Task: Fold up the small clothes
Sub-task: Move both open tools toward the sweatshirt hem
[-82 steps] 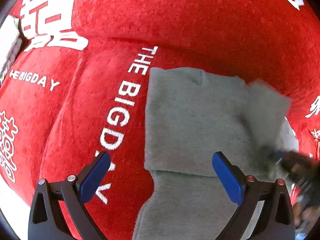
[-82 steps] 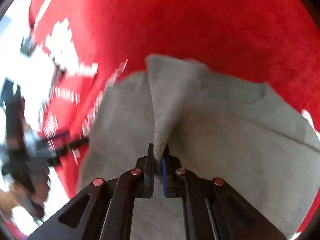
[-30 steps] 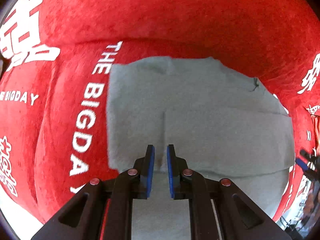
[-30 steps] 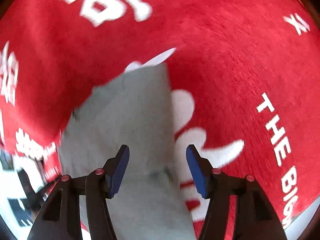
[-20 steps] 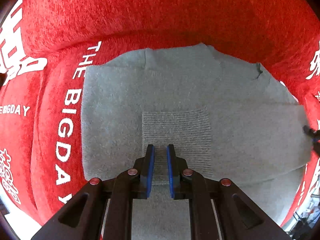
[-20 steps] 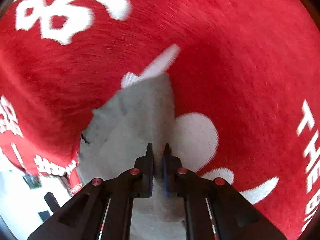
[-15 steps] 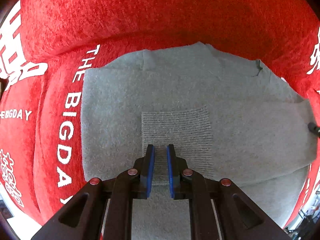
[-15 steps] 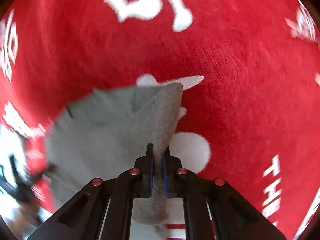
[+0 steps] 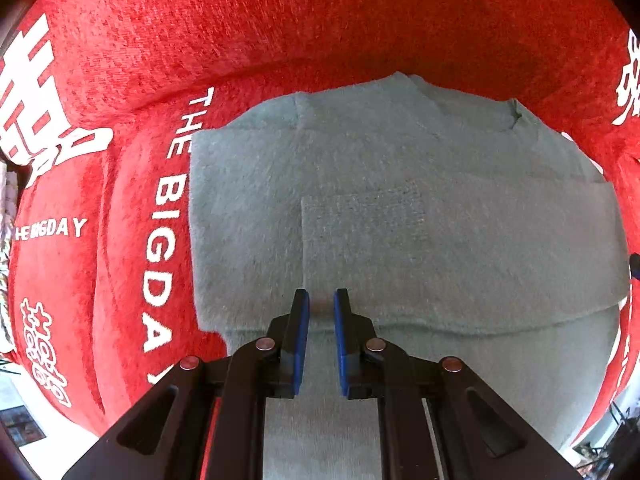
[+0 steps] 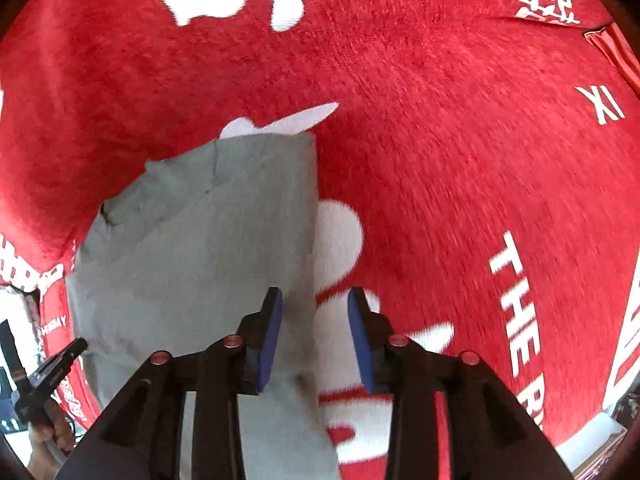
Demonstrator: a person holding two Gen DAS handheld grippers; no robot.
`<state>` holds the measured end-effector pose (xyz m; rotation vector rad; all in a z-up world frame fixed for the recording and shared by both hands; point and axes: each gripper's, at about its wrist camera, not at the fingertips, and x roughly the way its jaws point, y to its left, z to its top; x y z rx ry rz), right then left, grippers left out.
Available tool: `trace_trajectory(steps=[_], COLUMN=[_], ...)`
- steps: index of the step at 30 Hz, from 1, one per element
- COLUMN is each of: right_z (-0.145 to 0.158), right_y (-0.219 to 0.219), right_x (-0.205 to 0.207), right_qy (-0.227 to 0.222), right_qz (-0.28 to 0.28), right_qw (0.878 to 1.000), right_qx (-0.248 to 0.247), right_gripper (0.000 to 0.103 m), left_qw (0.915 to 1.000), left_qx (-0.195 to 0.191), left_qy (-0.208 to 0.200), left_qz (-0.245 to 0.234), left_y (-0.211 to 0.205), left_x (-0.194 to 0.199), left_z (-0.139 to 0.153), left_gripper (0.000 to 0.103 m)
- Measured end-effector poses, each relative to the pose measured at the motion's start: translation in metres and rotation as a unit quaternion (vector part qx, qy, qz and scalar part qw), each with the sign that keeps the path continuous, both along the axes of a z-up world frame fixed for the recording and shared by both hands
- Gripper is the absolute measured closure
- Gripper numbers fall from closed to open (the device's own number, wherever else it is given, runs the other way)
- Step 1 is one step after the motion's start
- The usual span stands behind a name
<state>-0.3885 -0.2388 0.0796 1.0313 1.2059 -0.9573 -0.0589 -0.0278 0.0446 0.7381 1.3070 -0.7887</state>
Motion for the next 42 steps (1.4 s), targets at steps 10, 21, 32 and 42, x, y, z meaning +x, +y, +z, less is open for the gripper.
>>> trace_trajectory(steps=[10,21,32,42], right_z=[0.006,-0.007,-0.004,-0.007], right_y=[0.04,0.06,0.067,0.07], right_x=[0.029,0.052,0.045,0.038], right_qy=[-0.025,-0.044,-0.046,-0.051], right_qz=[0.024,0.056,0.057,0.054], right_qw=[0.999,0.995,0.994,0.993], right_qx=[0.039,0.069,0.078,0.096], right_gripper=[0.049,0.033,0.03,0.03], left_qw=[0.9993,0.9986,0.9991,0.9986], left_qx=[0.019,0.011,0.024,0.033], left_qy=[-0.007,-0.03,-0.007,0.014], left_qz=[0.032,0.041,0.034,0.04], left_y=[0.009,0.011,0.015,0.019], left_x=[-0.006,-0.018,-0.026,-0.038], left_z=[0.008,0.023,0.019,0.018], left_gripper=[0.054,0.001,0.001,0.001])
